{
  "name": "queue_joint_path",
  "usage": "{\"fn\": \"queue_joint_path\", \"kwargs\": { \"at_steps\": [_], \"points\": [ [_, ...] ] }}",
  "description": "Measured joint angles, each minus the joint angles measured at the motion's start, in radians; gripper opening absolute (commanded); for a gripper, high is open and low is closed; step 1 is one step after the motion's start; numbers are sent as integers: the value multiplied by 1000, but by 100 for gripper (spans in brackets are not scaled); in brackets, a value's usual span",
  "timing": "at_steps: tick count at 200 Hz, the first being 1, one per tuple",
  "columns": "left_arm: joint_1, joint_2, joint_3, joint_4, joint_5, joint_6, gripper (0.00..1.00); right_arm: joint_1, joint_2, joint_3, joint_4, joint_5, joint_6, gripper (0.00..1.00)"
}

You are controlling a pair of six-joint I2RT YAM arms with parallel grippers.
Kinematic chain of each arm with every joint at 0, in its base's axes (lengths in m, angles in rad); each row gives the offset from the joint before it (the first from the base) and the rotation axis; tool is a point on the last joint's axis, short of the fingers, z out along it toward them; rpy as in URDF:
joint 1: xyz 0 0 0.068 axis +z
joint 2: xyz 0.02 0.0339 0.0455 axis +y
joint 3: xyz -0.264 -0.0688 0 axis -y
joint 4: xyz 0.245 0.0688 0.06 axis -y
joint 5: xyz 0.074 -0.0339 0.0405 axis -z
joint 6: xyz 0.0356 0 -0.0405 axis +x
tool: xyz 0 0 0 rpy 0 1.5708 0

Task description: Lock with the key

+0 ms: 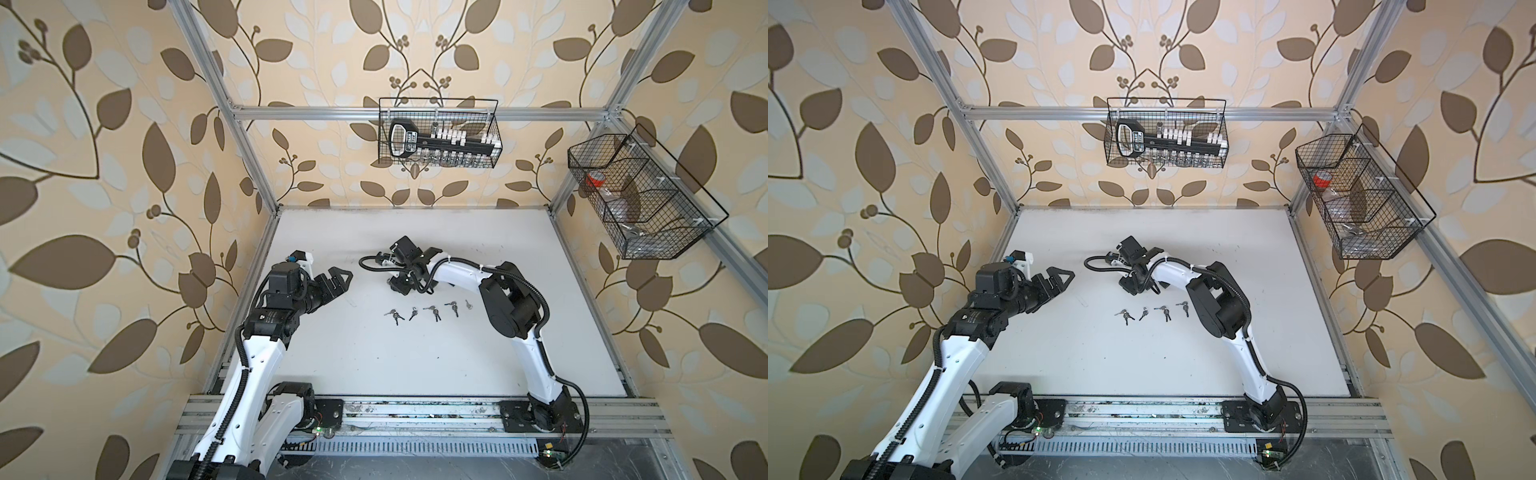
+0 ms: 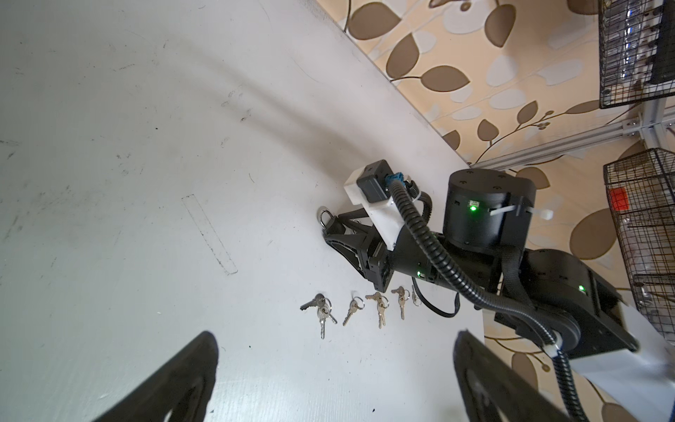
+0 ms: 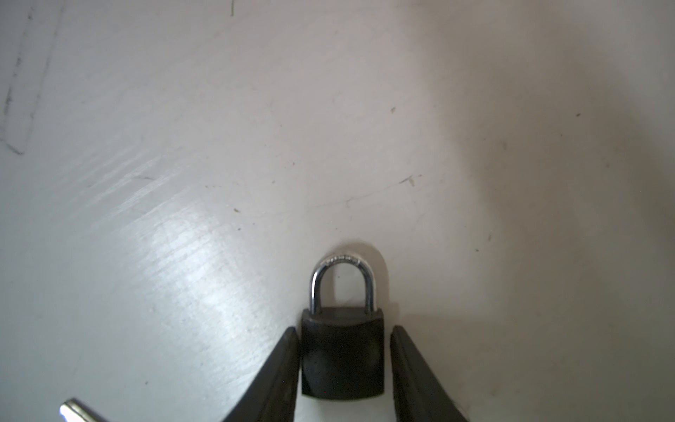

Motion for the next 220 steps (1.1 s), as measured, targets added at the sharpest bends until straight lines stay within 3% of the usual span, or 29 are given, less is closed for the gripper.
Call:
{"fn": "queue_joint_path", "kwargs": {
  "at_steps": [63,92,117,133,172,220],
  "points": [
    [0,-3,11,-15,0,26,99,0,-22,3,-7,-20,12,51],
    [-11,-7,62,-17,-18,47,99,-16,-243,-181,152,-39,70,56],
    [-74,-12,85,10,-83,63,99,-50,-523,-412,377,-39,154,74],
    [-111,-12,84,35,-131,66,99,-74,-646,-529,505,-26,208,99],
    [-139,-37,-30,206,-313,68,99,-152,-821,-843,715,35,320,99],
    [-139,-39,-261,470,-485,161,99,-322,-1038,-1123,824,288,407,99]
  ]
}}
